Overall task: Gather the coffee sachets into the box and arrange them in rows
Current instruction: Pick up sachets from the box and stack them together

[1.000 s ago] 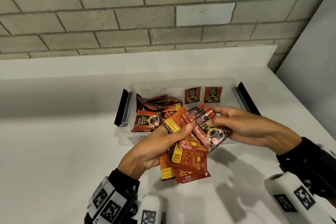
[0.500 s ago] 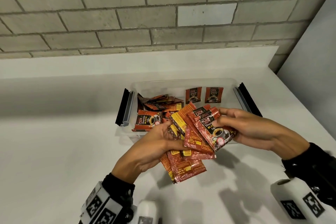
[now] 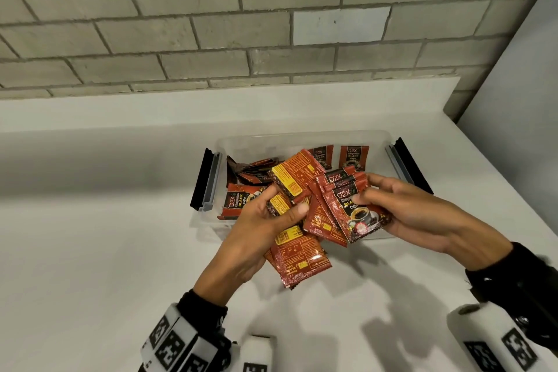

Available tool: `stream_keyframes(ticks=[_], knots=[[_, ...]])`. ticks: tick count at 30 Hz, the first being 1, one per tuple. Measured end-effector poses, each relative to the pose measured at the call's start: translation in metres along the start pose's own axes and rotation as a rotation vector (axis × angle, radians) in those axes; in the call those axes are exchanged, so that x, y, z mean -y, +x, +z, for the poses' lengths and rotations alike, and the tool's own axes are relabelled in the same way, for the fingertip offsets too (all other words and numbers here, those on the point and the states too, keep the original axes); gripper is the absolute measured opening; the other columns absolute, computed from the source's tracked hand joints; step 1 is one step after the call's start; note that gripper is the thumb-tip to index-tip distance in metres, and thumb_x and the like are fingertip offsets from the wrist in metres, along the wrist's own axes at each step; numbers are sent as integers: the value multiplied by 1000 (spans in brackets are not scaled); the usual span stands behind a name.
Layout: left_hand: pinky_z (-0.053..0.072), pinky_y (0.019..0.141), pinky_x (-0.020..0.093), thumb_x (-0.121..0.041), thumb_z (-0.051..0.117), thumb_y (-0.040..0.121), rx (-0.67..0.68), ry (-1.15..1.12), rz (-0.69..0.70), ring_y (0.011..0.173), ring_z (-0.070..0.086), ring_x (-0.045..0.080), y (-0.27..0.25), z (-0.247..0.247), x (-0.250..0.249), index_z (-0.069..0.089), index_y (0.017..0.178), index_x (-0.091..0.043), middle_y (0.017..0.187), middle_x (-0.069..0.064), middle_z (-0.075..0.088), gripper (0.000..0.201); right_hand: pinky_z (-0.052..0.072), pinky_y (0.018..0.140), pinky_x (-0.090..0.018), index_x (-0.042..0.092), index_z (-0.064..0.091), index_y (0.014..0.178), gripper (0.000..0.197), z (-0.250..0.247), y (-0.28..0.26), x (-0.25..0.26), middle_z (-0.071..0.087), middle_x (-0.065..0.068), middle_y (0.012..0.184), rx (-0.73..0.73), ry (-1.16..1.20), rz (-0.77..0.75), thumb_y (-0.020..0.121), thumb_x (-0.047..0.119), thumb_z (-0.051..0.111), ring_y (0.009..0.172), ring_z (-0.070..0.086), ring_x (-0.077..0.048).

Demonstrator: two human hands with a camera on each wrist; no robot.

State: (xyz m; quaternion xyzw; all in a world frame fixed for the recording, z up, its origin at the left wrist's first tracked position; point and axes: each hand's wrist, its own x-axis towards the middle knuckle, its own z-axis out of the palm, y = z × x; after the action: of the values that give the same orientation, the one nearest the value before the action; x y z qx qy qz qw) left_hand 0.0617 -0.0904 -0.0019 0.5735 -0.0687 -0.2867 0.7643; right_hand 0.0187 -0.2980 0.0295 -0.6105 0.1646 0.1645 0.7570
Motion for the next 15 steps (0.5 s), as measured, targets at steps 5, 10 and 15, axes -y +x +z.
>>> stream_keyframes(ticks=[5, 10, 15], knots=[[59, 72, 33, -16, 68, 68, 66, 31, 49, 94, 70, 24, -4, -4, -4, 56, 117, -29, 111, 7, 71, 52, 55, 75, -19, 12, 59, 115, 29, -3, 2, 4, 72, -9, 106, -21, -12, -7, 91, -1, 50, 88, 69, -13], [59, 64, 30, -33, 52, 90, -64, 49, 69, 82, 73, 20, -2, 0, -4, 59, 108, -34, 98, 2, 74, 19, 54, 77, -20, 14, 58, 117, 31, -1, 3, 4, 71, -9, 110, -9, -35, -36, 91, -2, 50, 92, 68, -14], [59, 57, 33, -21, 54, 93, -108, 59, 65, 64, 71, 27, -5, 6, -5, 59, 113, -22, 95, 14, 73, 20, 54, 81, -23, 9, 57, 122, 33, -4, 7, 3, 70, -10, 112, -24, 73, -52, 92, 1, 49, 97, 65, -16]])
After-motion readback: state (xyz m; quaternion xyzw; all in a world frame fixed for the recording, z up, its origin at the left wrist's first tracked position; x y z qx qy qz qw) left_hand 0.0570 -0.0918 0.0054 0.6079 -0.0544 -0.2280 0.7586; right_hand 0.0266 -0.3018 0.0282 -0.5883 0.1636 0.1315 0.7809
